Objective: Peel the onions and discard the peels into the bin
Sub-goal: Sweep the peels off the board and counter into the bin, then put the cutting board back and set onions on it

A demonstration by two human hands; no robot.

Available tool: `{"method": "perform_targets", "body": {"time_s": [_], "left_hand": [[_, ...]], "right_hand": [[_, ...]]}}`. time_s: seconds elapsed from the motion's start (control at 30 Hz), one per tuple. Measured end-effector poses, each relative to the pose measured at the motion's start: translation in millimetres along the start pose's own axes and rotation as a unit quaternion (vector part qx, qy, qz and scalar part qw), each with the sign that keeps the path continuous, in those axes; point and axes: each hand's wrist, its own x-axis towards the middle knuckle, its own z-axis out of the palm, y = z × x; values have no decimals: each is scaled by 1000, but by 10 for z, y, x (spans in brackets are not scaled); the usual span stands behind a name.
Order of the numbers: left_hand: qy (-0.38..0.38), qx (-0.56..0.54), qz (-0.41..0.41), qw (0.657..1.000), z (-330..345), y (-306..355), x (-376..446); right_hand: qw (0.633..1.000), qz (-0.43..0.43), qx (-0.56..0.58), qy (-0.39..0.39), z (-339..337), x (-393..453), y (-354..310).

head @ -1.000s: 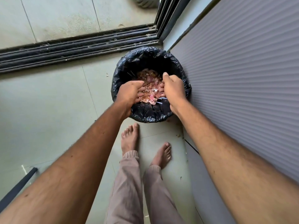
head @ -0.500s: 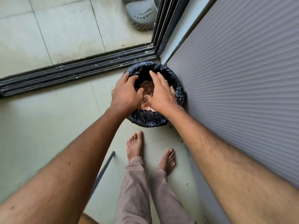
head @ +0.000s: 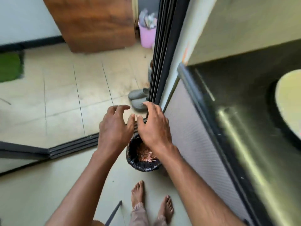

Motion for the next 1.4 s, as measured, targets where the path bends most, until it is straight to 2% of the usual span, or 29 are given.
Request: {"method": "perform_targets", "body": {"time_s": [0.17, 0.33, 0.63, 0.8, 0.97, 1.17, 1.4], "left_hand": [[47, -38, 48, 997, -977, 779, -311], [59, -63, 97, 992, -1533, 1459, -713], [31, -78, 208, 974, -1606, 2725, -1010], [15, -80, 300, 950, -1480, 3555, -1016], [-47, -95, 394, 913, -1193, 4363, -1056], [-131, -108, 540, 824, -798, 5264, -1404], [-172, -139, 646, 731, -558, 5724, -1953]], "right_hand": [[997, -31, 38, 54, -1067, -310, -735], [990, -37, 70, 117, -1927, -678, -1111], [967, -23, 69, 245, -3048, -1030, -965], [944, -3, 47, 326, -3683, -1211, -681], [910, 71, 34, 408, -4312, -1388, -345], [829, 173, -18, 531, -4866, -1827, 89], [723, 245, -77, 641, -5156, -2581, 256]]}}
